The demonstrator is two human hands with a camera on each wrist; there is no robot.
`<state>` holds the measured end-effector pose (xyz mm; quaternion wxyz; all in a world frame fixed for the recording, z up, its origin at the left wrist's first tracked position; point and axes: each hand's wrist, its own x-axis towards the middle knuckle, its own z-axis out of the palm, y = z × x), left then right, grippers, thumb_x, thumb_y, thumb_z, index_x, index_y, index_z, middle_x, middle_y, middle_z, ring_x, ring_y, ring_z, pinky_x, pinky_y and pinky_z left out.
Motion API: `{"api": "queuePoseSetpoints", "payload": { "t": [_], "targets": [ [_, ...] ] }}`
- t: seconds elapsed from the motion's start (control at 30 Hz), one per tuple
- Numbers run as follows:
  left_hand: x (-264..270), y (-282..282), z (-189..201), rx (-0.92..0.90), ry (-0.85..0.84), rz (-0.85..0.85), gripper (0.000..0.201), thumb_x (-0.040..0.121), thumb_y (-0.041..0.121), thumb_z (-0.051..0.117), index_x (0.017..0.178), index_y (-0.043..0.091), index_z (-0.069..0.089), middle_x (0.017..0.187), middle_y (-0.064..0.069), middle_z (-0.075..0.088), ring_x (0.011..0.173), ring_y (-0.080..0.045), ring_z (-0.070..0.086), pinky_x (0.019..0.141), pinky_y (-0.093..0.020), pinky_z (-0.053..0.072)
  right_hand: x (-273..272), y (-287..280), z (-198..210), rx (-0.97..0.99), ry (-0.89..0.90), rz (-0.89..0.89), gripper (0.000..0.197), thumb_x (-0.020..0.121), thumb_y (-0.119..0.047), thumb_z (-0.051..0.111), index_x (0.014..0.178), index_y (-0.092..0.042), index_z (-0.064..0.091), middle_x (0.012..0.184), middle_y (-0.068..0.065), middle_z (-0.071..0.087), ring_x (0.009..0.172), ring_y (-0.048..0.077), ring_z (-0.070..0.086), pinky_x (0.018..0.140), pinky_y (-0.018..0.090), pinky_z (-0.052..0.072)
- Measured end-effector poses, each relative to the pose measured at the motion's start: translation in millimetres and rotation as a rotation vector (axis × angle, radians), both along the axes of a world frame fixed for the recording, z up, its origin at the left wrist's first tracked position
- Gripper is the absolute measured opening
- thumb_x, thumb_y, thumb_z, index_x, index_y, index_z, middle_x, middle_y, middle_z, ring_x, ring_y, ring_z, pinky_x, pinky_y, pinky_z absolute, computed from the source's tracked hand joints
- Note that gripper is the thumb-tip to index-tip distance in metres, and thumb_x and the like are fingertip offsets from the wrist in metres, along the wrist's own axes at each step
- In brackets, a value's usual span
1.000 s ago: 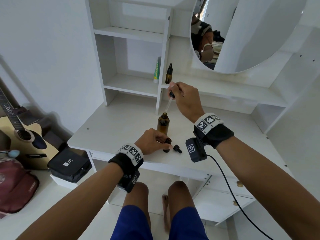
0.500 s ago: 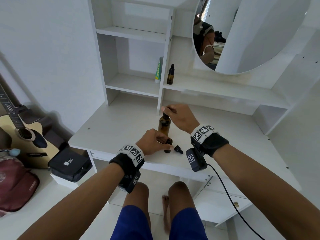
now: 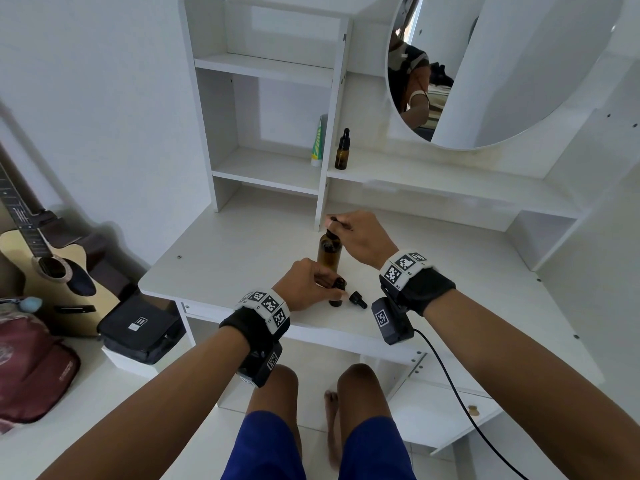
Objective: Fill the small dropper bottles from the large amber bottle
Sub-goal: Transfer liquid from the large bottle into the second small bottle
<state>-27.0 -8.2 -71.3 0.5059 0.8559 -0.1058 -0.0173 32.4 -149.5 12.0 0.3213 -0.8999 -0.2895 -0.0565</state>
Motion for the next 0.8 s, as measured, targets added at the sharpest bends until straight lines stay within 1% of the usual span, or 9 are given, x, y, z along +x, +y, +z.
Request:
{"api": "queuePoseSetpoints", "payload": {
  "t": [0.1,0.17,0.27,0.37,0.43,0.53,0.63,0.73,0.8],
  "targets": [
    [-0.1,-0.3,0.3,0.007,-0.008,-0.001,0.025,0.075,0.021,0.083,0.099,0.012,0.078,0.092,0.002,0.077,0.083,-0.005,0.071,0.075,-0.008,0.051,-0.2,-0.2,0.8,-0.005,0.022,-0.019,0.040,0.100,-0.028,0.050,0.070,-0.004,0.060,0.058,-0.001,0.050,0.059,0.016,0.046,0.062,0.030,0.038],
    [-0.1,-0.3,0.1,0.007,-0.007,0.000,0.025,0.076,0.020,0.083,0.098,0.012,0.078,0.093,0.002,0.076,0.082,-0.004,0.071,0.074,-0.007,0.050,0.4,0.5,0.5,-0.004,0.023,-0.031,0.042,0.100,-0.030,0.051,0.074,0.001,0.063,0.057,-0.001,0.050,0.058,0.015,0.045,0.060,0.028,0.037],
    [0.0,-0.1,-0.3,0.006,-0.007,0.002,0.024,0.076,0.020,0.083,0.098,0.012,0.078,0.093,0.001,0.076,0.080,-0.002,0.070,0.073,-0.006,0.049,1.3,0.5,-0.5,0.000,0.010,-0.032,0.043,0.099,-0.030,0.051,0.071,0.001,0.061,0.056,-0.001,0.049,0.057,0.014,0.043,0.058,0.027,0.035],
    [0.3,0.0,-0.6,0.010,-0.012,-0.001,0.025,0.075,0.021,0.083,0.098,0.012,0.078,0.092,0.001,0.076,0.078,0.001,0.069,0.072,-0.005,0.049,4.1,0.1,-3.2,0.015,0.003,-0.026,0.046,0.101,-0.029,0.049,0.060,-0.007,0.048,0.053,-0.001,0.042,0.052,0.014,0.036,0.058,0.029,0.033],
    [0.3,0.0,-0.4,0.007,-0.011,-0.001,0.025,0.075,0.021,0.083,0.098,0.012,0.078,0.092,0.002,0.076,0.080,-0.002,0.070,0.073,-0.007,0.050,4.8,0.5,-3.7,0.011,-0.003,-0.025,0.048,0.101,-0.029,0.048,0.057,-0.012,0.041,0.052,-0.001,0.039,0.052,0.015,0.034,0.058,0.030,0.033],
    [0.6,0.0,0.0,0.006,-0.011,-0.007,0.026,0.075,0.021,0.083,0.098,0.012,0.078,0.093,0.001,0.076,0.083,-0.005,0.071,0.076,-0.009,0.052,4.1,-0.1,-2.0,0.002,-0.001,-0.025,0.046,0.101,-0.029,0.048,0.059,-0.011,0.044,0.052,-0.002,0.040,0.051,0.013,0.034,0.056,0.027,0.032],
    [0.6,-0.1,-0.1,0.014,-0.011,-0.006,0.027,0.075,0.022,0.083,0.099,0.012,0.078,0.093,0.002,0.076,0.083,-0.004,0.071,0.075,-0.007,0.051,4.0,0.0,-1.1,0.001,0.006,-0.041,0.043,0.101,-0.031,0.049,0.062,-0.011,0.050,0.055,-0.004,0.044,0.053,0.010,0.038,0.055,0.023,0.032],
    [0.6,0.0,0.0,0.014,-0.008,-0.007,0.027,0.075,0.022,0.083,0.099,0.012,0.078,0.093,0.002,0.076,0.082,-0.002,0.071,0.074,-0.007,0.050,4.9,0.5,-1.6,-0.012,-0.009,-0.044,0.044,0.101,-0.032,0.049,0.060,-0.015,0.047,0.055,-0.004,0.045,0.052,0.009,0.039,0.053,0.020,0.032],
    [0.6,0.1,-0.2,0.016,-0.009,-0.009,0.027,0.075,0.023,0.083,0.099,0.012,0.078,0.094,0.002,0.076,0.082,-0.002,0.071,0.075,-0.007,0.051,5.4,0.7,-2.4,-0.011,-0.018,-0.032,0.047,0.102,-0.030,0.048,0.057,-0.018,0.041,0.053,-0.004,0.042,0.051,0.010,0.036,0.053,0.021,0.030]
  ]
}}
